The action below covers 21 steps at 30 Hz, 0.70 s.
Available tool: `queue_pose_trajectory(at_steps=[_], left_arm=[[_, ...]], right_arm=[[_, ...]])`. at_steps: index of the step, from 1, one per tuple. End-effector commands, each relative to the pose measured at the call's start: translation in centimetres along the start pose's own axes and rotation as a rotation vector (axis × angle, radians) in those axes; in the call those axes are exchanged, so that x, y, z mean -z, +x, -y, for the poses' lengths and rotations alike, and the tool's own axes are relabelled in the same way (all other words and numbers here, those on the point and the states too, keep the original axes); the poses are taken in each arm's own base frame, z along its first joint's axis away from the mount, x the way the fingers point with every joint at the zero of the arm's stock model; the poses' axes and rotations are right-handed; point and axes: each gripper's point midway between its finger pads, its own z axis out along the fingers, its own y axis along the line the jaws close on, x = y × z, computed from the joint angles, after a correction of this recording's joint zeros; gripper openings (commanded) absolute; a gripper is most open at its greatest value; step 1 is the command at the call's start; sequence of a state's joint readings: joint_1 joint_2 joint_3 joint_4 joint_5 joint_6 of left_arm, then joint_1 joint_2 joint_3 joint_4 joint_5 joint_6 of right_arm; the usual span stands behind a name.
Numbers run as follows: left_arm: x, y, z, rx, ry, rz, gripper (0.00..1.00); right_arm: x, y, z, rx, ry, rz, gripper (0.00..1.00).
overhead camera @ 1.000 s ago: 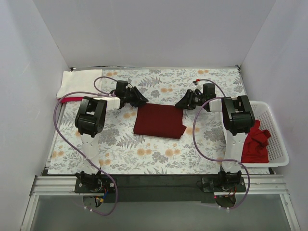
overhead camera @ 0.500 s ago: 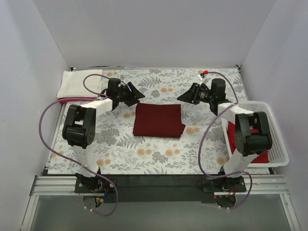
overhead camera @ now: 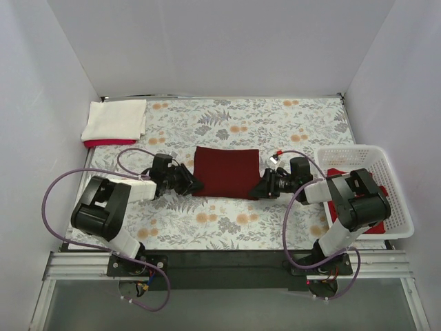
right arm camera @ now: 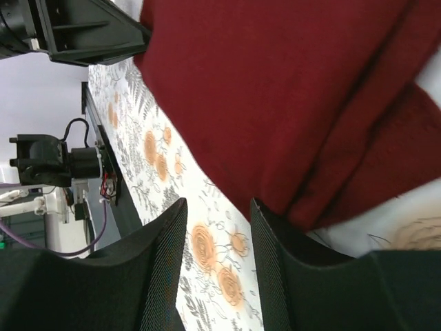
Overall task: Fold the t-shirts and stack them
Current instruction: Fold the tshirt, then neatly place the folded tshirt to the corner
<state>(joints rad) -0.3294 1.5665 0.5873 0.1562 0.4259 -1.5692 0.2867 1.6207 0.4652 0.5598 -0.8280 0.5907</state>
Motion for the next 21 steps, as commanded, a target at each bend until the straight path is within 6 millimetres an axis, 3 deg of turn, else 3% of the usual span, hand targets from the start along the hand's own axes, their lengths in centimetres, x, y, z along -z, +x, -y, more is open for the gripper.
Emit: queue_pose_trajectory(at_steps=[1,4,7,8,9,11,12,13,15,16,17,18,20,21], left_arm=[[-0.7,-0.1,-0.9,0.038,-0.003,0.018,0.24],[-0.3,0.6,-1.5,0.064,-0.013,0.010,0.23],[0.9,0.5,-1.0,0.050,-0.027,0.022,0.25],[2.0,-0.5,0.3,0.022,-0.014,0.076,0.26],[2.8,-0.4,0.0,0.020,-0.052,0.076,0.28],[5.2,-2.8,2.4,-0.052,-0.041,0.186,0.35],[6.2,-3.0,2.2,-0.058,-0.079,0.198,0.38],[7.4,-4.4,3.8,-0.086,-0.066,0.243,0.44],[9.4,-5.7,3.7,-0.141,-0.133,0.288,0.53],[10.2,-6.5,4.1,-0.166,-0.151,0.308,0.58],[11.3,-7.9,5.1,-0.213,-0.164,0.347,0.64],[12.1,-8.9,3.9,-0.208,-0.248,0.376,0.68],[13.5,-10.7,3.4,-0.217,-0.322,0.431,0.75],[14.2,-11.4,1.8,-0.206,-0.383,0.444,0.81]], right_arm=[[0.0,-1.3,1.5,0.096,0.006,0.062,0.48],[0.5,-1.2,3.4,0.066,0.045,0.073,0.48],[1.2,-1.6,3.0,0.062,0.045,0.090,0.48],[1.6,-2.3,2.0,0.090,0.039,0.111,0.48],[1.8,-2.5,1.6,0.097,0.045,0.114,0.48],[2.5,-3.5,1.0,0.135,0.101,0.115,0.48],[2.4,-3.6,0.4,0.169,0.118,0.102,0.48],[2.5,-4.2,0.5,0.195,0.170,0.116,0.48],[2.3,-4.7,-1.5,0.287,0.217,0.078,0.50],[2.3,-5.4,-1.7,0.320,0.277,0.087,0.51],[2.2,-6.3,-3.0,0.376,0.300,0.082,0.52],[1.2,-5.7,-4.5,0.423,0.305,0.045,0.53],[0.3,-6.3,-5.2,0.492,0.380,0.036,0.54],[-1.0,-6.3,-7.7,0.557,0.361,0.010,0.55]])
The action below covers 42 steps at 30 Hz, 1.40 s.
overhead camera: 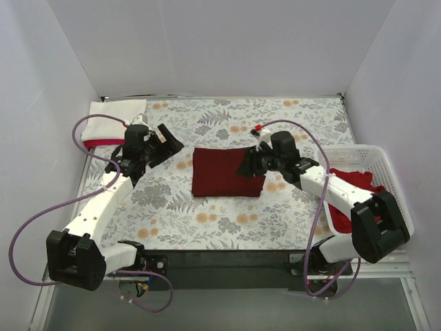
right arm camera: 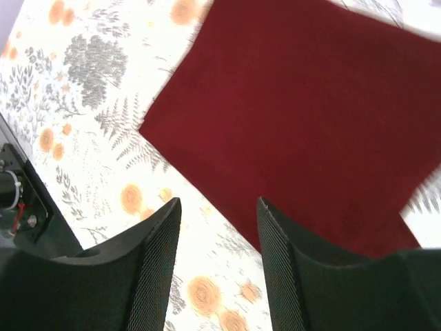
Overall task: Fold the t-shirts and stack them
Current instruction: Neatly place the folded tshirt to the corner
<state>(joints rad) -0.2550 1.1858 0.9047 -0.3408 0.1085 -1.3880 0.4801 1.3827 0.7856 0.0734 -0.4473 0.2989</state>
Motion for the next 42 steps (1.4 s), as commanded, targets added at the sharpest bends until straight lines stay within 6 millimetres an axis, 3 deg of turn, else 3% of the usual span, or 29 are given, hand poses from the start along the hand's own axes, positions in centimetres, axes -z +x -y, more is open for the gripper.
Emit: queue_pose_trajectory(at_steps=[1,2,3,4,5,6,7,9,10,12,13,14,16,17,22,31,34,35,37,42], left_arm=[[1.4,-1.0,-7.0,-0.069,-0.295,0.004,0.83],[1.4,-1.1,-7.6,-0.054,-0.304,0.002,0.84],[1.3,-0.9,-9.2,-0.007,-0.327,-0.005,0.86],[1.1,0.0,-9.4,0.023,-0.299,-0.044,0.87],[0.9,0.7,-9.8,0.049,-0.290,-0.068,0.87],[0.6,1.9,-11.1,0.090,-0.305,-0.094,0.88],[0.3,2.9,-11.4,0.111,-0.288,-0.134,0.89],[0.1,4.0,-12.5,0.142,-0.289,-0.164,0.91],[0.0,4.2,-12.8,0.151,-0.290,-0.171,0.94],[0.0,4.0,-13.7,0.183,-0.296,-0.168,0.96],[-0.1,4.0,-13.9,0.189,-0.297,-0.170,0.96],[-0.1,3.8,-14.1,0.197,-0.300,-0.169,0.96],[-0.1,3.5,-14.4,0.205,-0.310,-0.159,0.96],[0.0,3.2,-14.7,0.215,-0.315,-0.149,0.97],[0.3,3.0,-15.1,0.221,-0.328,-0.135,0.97],[0.3,3.0,-15.4,0.233,-0.334,-0.137,0.92],[0.1,3.3,-15.3,0.236,-0.318,-0.153,0.92],[-0.2,3.6,-15.0,0.241,-0.298,-0.173,0.92],[-0.4,4.2,-14.7,0.249,-0.274,-0.202,0.92],[-1.5,6.6,-13.3,0.336,-0.172,-0.334,0.93]], right_arm=[[-0.9,-0.5,-1.3,0.179,0.163,-0.083,0.55],[-1.9,-0.2,-1.7,0.200,0.173,-0.110,0.56],[-2.9,-0.6,-4.1,0.254,0.145,-0.117,0.57],[-3.5,-1.0,-4.5,0.295,0.173,-0.115,0.58],[-4.9,0.1,-4.6,0.318,0.185,-0.156,0.59],[-5.9,-0.6,-7.0,0.367,0.155,-0.147,0.59],[-7.2,0.4,-6.5,0.401,0.197,-0.189,0.59],[-8.7,1.5,-8.6,0.472,0.177,-0.224,0.60],[-9.2,0.7,-9.2,0.524,0.197,-0.221,0.60],[-11.1,2.3,-9.7,0.591,0.218,-0.274,0.60],[-11.7,1.6,-10.6,0.605,0.213,-0.258,0.60],[-12.6,3.0,-10.5,0.618,0.218,-0.300,0.60],[-13.6,2.9,-11.0,0.662,0.207,-0.308,0.60],[-14.3,4.1,-10.8,0.679,0.209,-0.343,0.59],[-16.3,5.8,-10.3,0.719,0.231,-0.393,0.57],[-16.8,7.8,-7.8,0.833,0.357,-0.458,0.40],[-16.6,8.2,-7.4,0.839,0.373,-0.469,0.17],[-16.3,7.7,-7.9,0.824,0.369,-0.451,0.02],[-15.9,7.3,-8.6,0.810,0.345,-0.432,0.01],[-14.3,4.2,-11.7,0.727,0.260,-0.288,0.01]])
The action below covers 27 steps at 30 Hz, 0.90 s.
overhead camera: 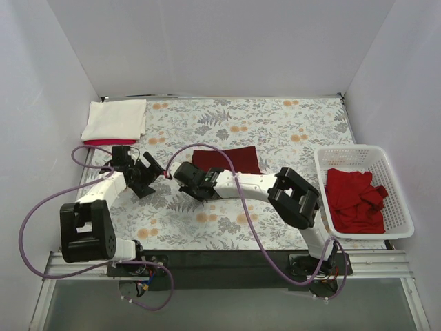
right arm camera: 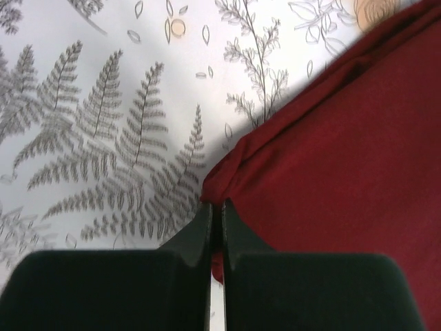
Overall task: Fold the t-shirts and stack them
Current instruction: Neatly place the folded tshirt to the corner
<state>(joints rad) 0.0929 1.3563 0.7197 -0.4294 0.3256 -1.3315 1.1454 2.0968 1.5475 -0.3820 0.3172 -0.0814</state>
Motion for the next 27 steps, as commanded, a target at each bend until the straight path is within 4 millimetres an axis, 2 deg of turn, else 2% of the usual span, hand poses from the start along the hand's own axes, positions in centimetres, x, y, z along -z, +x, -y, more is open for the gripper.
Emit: queue_pose_trajectory(at_steps=[1,7,9,11,16,20,27], left_arm=[[-0.4,1.9,1.6,0.043,0.107,-0.116,0.93],[-1.0,3.9,4.3,0.128,0.211,-0.213,0.93],[-1.3,4.1,5.3,0.128,0.227,-0.217,0.93],[-1.8,5.3,6.6,0.121,0.238,-0.248,0.93],[-3.1,6.3,8.2,0.154,0.246,-0.266,0.93],[-4.5,7.5,9.0,0.158,0.241,-0.286,0.93],[-6.8,8.7,8.4,0.175,0.193,-0.299,0.89]], right_arm=[[4.1,-3.7,0.6,-0.092,-0.045,0.158,0.01],[6.4,-4.8,1.4,-0.195,-0.105,0.259,0.01],[6.5,-4.6,1.4,-0.202,-0.111,0.267,0.01],[6.8,-4.7,1.6,-0.220,-0.116,0.281,0.01],[6.8,-4.3,1.5,-0.240,-0.133,0.286,0.01],[6.7,-4.3,1.3,-0.251,-0.146,0.295,0.01],[6.6,-4.2,1.0,-0.259,-0.159,0.298,0.01]])
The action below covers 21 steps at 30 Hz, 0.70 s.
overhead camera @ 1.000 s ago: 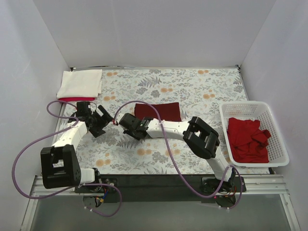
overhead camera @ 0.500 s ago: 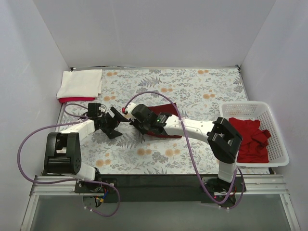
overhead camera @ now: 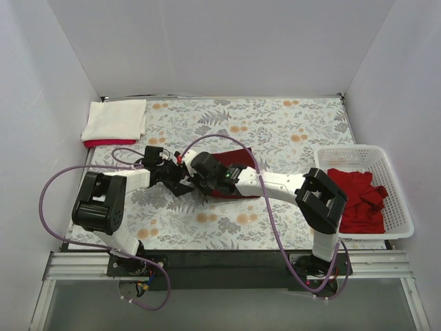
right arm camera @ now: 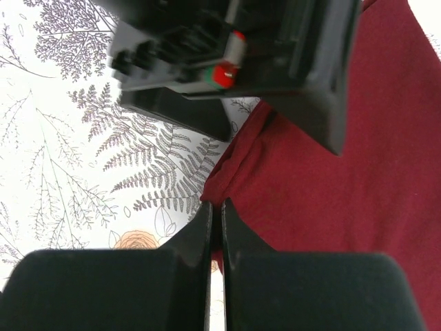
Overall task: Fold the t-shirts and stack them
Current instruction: Neatly place the folded tshirt to the corner
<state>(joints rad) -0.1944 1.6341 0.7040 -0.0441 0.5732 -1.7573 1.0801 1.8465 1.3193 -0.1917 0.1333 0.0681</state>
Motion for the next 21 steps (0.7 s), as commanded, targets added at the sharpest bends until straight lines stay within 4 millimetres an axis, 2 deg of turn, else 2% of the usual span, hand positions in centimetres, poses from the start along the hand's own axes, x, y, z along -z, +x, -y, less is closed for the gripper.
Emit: queue_pose_trajectory(at_steps=[1,2,5,6,9,10,12,13,15,16,18,19,20,21], left_arm=[[-1.6,-0.6,-1.2,0.020,-0.049,0.030,0.87],[-1.9,-0.4,-1.2,0.013,-0.049,0.024,0.85],[-2.6,-0.1,-1.7,0.013,-0.068,0.002,0.67],[-2.8,-0.3,-1.4,0.000,-0.050,0.010,0.53],[-3.2,-0.8,-1.4,-0.022,-0.056,0.022,0.32],[-3.2,-0.9,-1.4,-0.035,-0.056,0.025,0.20],[-3.4,-1.3,-1.2,-0.054,-0.055,0.032,0.09],[-3.5,-1.4,-1.2,-0.088,-0.052,0.029,0.00],[-3.8,-1.8,-1.4,-0.122,-0.070,0.031,0.00],[-3.8,-2.3,-1.0,-0.136,-0.082,0.040,0.00],[-3.8,-3.2,-2.1,-0.182,-0.152,0.063,0.00],[-3.6,-4.1,-1.2,-0.219,-0.152,0.084,0.00],[-3.2,-5.1,-2.3,-0.257,-0.218,0.108,0.00],[-2.9,-6.0,-2.2,-0.285,-0.238,0.127,0.00]], right_arm=[[1.0,-2.5,-0.6,-0.023,-0.030,0.092,0.01],[1.0,-2.4,-0.6,-0.025,-0.031,0.092,0.01],[0.9,-2.3,-0.7,-0.027,-0.039,0.090,0.01],[0.8,-2.2,-0.7,-0.027,-0.039,0.089,0.01],[1.0,-2.1,-0.7,-0.031,-0.039,0.092,0.01],[1.1,-2.2,-0.7,-0.036,-0.040,0.096,0.04],[1.1,-2.1,-1.0,-0.035,-0.052,0.092,0.12],[1.2,-2.0,-0.9,-0.037,-0.053,0.093,0.21],[1.5,-1.8,-0.5,-0.031,-0.032,0.094,0.30],[2.1,-1.5,-0.1,-0.030,-0.015,0.095,0.38],[2.8,-1.1,0.9,-0.030,0.036,0.100,0.47],[4.0,-1.4,1.4,-0.036,0.054,0.124,0.51],[4.3,0.1,2.2,-0.044,0.077,0.103,0.59],[4.9,0.8,3.0,-0.056,0.113,0.096,0.62]])
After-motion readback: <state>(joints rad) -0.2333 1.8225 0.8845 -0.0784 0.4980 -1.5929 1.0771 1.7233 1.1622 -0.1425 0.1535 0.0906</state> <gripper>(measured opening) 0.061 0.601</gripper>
